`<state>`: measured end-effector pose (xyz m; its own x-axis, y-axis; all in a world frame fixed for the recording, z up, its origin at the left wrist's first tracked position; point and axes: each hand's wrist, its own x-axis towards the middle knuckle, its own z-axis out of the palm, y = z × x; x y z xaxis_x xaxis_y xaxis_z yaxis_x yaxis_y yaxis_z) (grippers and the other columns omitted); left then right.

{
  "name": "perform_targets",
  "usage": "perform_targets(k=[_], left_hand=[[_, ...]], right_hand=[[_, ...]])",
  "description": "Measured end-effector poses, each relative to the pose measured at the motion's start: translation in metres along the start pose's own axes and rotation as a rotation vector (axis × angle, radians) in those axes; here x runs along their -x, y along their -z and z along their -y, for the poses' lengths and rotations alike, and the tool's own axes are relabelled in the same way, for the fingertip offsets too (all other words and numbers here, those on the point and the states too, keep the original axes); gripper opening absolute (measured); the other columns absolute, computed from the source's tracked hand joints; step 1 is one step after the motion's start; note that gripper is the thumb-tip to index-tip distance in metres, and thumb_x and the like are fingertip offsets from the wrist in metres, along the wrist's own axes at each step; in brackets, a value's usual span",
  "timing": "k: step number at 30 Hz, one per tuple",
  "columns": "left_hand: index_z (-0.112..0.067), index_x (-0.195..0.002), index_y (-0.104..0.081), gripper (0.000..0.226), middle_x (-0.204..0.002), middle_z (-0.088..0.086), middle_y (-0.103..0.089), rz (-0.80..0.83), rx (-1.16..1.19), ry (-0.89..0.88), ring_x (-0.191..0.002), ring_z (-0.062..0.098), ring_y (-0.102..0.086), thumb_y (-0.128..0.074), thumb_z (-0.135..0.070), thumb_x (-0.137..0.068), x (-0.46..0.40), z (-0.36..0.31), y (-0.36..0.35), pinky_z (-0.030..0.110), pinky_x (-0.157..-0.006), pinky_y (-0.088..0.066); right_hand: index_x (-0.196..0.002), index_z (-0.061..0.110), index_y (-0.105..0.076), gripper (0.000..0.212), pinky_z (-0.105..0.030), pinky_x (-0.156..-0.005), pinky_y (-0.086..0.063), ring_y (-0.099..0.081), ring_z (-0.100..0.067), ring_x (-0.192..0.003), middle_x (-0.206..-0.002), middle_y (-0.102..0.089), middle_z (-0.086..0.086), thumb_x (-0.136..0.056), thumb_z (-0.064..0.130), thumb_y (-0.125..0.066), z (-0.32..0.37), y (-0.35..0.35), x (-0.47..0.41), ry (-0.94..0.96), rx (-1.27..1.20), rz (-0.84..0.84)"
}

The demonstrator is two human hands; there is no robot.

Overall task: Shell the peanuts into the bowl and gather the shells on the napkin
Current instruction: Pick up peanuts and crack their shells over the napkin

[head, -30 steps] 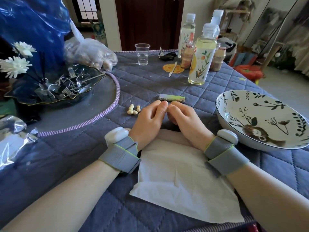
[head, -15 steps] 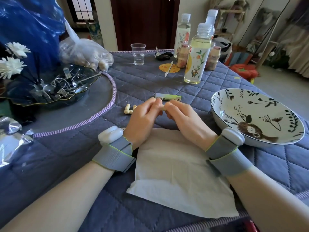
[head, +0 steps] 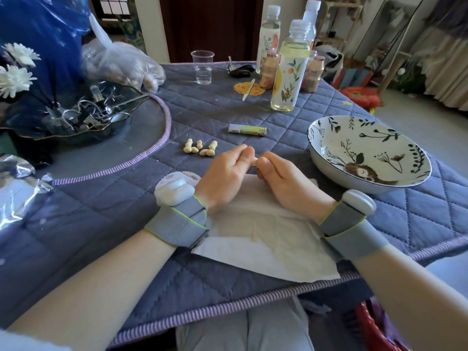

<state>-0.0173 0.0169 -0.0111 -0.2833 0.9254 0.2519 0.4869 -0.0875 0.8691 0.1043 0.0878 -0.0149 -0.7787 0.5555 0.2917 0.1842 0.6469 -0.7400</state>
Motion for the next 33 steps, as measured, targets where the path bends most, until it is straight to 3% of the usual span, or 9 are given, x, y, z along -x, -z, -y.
perform_targets(k=[2,6,9,15,18,21,25,28,33], left_hand=[[-0.021,-0.065,-0.04,0.035,-0.057,-0.006,-0.035,0.004,0.012,0.023,-0.046,0.001,-0.036,-0.031,-0.026,-0.099,-0.001,0.0,0.001,0.022,-0.054,-0.026],[-0.019,-0.064,-0.04,0.037,-0.059,-0.007,-0.037,0.021,-0.007,0.042,-0.048,0.001,-0.036,-0.03,-0.028,-0.099,-0.001,0.0,0.002,0.025,-0.057,-0.028],[-0.022,-0.063,-0.041,0.039,-0.059,-0.007,-0.041,0.054,-0.075,0.034,-0.052,0.004,-0.039,-0.03,-0.031,-0.099,0.001,-0.001,0.001,0.027,-0.058,-0.029],[-0.021,-0.062,-0.044,0.04,-0.056,-0.004,-0.043,0.073,-0.189,0.023,-0.056,0.01,-0.041,-0.031,-0.03,-0.099,0.001,-0.001,0.001,0.026,-0.057,-0.03],[-0.021,-0.061,-0.042,0.039,-0.054,-0.004,-0.041,0.059,-0.207,0.015,-0.053,0.007,-0.041,-0.033,-0.031,-0.098,0.002,0.002,0.002,0.025,-0.056,-0.029],[-0.018,-0.061,-0.042,0.039,-0.053,-0.004,-0.039,0.057,-0.202,-0.006,-0.049,0.004,-0.04,-0.035,-0.029,-0.098,0.001,0.005,0.003,0.021,-0.053,-0.028],[-0.006,-0.072,-0.051,0.039,-0.054,-0.004,-0.041,0.057,-0.156,0.001,-0.048,0.004,-0.038,-0.036,-0.032,-0.097,-0.001,0.007,0.004,0.02,-0.05,-0.028],[-0.013,-0.068,-0.048,0.036,-0.054,-0.005,-0.041,0.056,-0.133,0.004,-0.048,0.003,-0.038,-0.036,-0.031,-0.097,-0.001,0.008,0.005,0.019,-0.051,-0.029],[-0.021,-0.064,-0.045,0.035,-0.05,-0.008,-0.041,0.055,-0.095,0.016,-0.045,0.002,-0.039,-0.037,-0.028,-0.097,-0.001,0.007,0.004,0.019,-0.051,-0.028]], right_hand=[[-0.072,0.019,-0.04,0.026,-0.012,-0.058,-0.034,-0.043,0.003,-0.057,-0.064,-0.04,0.011,-0.097,0.017,-0.034,0.0,0.0,0.001,0.006,0.032,0.006],[-0.084,0.01,-0.048,0.016,-0.01,-0.06,-0.035,-0.047,0.009,-0.062,-0.067,-0.044,0.016,-0.096,0.017,-0.04,0.001,0.006,0.005,0.005,0.085,0.049],[-0.093,0.005,-0.052,0.015,-0.011,-0.063,-0.035,-0.047,0.004,-0.063,-0.071,-0.047,0.013,-0.094,0.018,-0.044,-0.001,0.014,0.011,-0.013,0.119,0.086],[-0.089,0.016,-0.055,0.004,-0.02,-0.061,-0.035,-0.044,-0.005,-0.061,-0.069,-0.051,0.011,-0.09,0.019,-0.054,-0.007,0.016,0.015,-0.028,0.117,0.049],[-0.088,0.014,-0.058,0.005,-0.024,-0.062,-0.037,-0.044,-0.013,-0.063,-0.073,-0.057,-0.006,-0.085,0.016,-0.061,-0.008,0.015,0.016,-0.019,0.104,0.029],[-0.083,0.021,-0.057,0.013,-0.016,-0.059,-0.035,-0.041,-0.01,-0.062,-0.071,-0.05,-0.002,-0.08,0.012,-0.066,-0.009,0.015,0.016,-0.012,0.112,0.025],[-0.08,0.016,-0.061,0.01,-0.012,-0.059,-0.035,-0.041,-0.009,-0.06,-0.071,-0.054,-0.005,-0.078,0.007,-0.065,-0.01,0.015,0.017,0.001,0.113,0.023],[-0.081,0.015,-0.064,0.011,-0.014,-0.061,-0.037,-0.045,-0.01,-0.063,-0.078,-0.06,-0.012,-0.075,0.005,-0.064,-0.01,0.015,0.017,-0.01,0.122,0.053],[-0.082,0.014,-0.065,0.017,-0.012,-0.063,-0.039,-0.048,-0.007,-0.064,-0.08,-0.064,-0.003,-0.077,0.0,-0.059,-0.009,0.017,0.018,-0.034,0.102,0.081]])
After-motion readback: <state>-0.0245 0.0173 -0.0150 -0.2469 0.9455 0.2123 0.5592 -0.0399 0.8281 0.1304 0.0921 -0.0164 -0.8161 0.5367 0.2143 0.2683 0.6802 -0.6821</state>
